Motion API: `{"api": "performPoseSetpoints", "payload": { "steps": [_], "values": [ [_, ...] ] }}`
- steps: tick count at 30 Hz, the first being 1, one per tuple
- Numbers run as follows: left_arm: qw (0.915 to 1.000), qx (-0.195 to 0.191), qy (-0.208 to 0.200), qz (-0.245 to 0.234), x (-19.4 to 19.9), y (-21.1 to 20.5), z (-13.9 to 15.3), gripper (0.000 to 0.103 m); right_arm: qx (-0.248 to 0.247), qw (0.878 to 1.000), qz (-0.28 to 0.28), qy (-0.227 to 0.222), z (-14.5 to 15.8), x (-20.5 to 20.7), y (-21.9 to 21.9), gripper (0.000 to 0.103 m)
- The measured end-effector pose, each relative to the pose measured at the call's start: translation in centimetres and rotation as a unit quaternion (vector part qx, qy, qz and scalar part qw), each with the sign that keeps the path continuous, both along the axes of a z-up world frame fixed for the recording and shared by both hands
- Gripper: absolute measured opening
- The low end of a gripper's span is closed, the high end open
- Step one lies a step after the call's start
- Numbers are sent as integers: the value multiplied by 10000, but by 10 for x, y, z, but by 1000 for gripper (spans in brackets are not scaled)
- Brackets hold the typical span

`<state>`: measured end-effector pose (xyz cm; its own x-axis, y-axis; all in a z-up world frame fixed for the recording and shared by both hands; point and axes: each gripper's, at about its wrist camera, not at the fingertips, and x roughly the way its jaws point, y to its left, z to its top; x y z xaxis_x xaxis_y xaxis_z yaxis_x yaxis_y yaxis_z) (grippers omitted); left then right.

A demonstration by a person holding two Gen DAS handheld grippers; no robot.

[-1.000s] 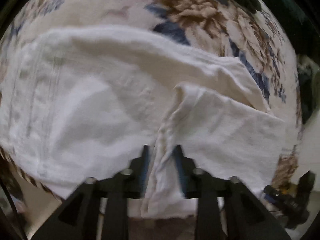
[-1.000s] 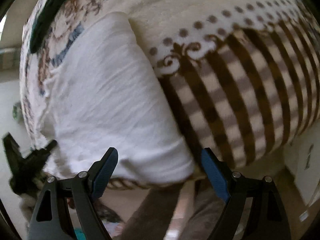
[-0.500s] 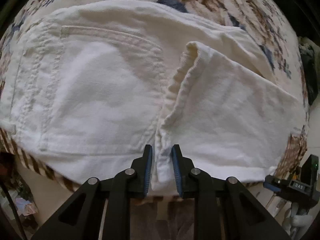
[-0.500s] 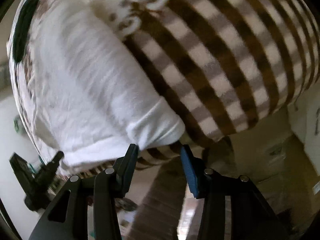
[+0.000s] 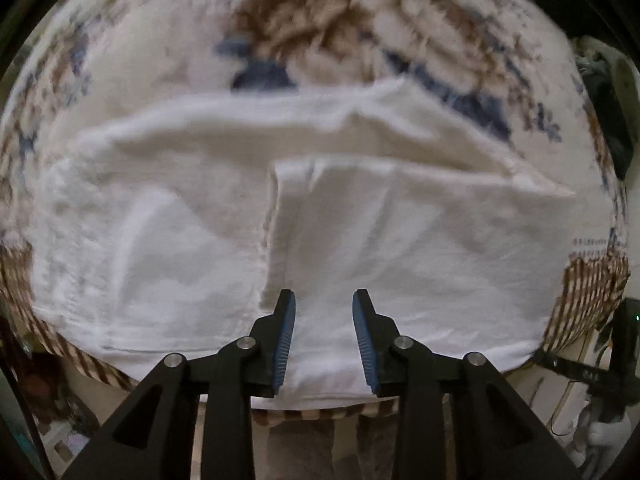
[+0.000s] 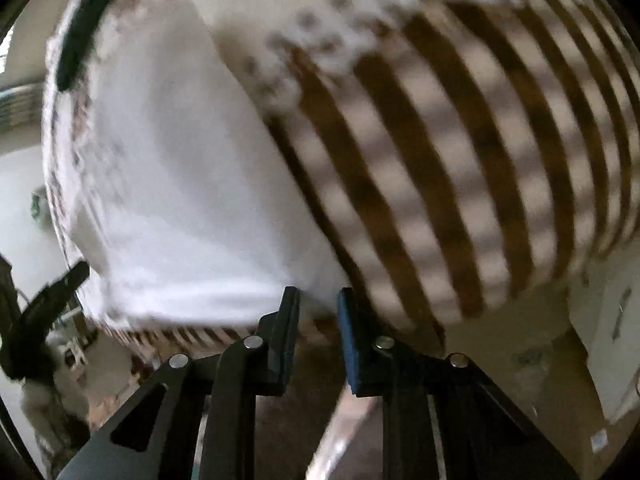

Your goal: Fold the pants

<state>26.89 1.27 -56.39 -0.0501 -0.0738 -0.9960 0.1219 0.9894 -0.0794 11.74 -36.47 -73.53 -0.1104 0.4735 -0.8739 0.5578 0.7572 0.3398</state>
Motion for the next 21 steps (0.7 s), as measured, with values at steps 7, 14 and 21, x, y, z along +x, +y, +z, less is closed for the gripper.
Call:
{"api": "performPoseSetpoints", "payload": {
  "steps": [7,14,21],
  "values": [
    [9978,-436,325,380,-15,22,-28,27,627,9943,-821,-281,14,-11,-15,53],
    [9907,-907,304,970,-41,56,-12,1,558,9913,-1192,51,-8,-6,10,30],
    [9840,-1265,461,1168,-39,86,-17,5,56,9960,-886,62,4,-8,18,21]
  ]
}}
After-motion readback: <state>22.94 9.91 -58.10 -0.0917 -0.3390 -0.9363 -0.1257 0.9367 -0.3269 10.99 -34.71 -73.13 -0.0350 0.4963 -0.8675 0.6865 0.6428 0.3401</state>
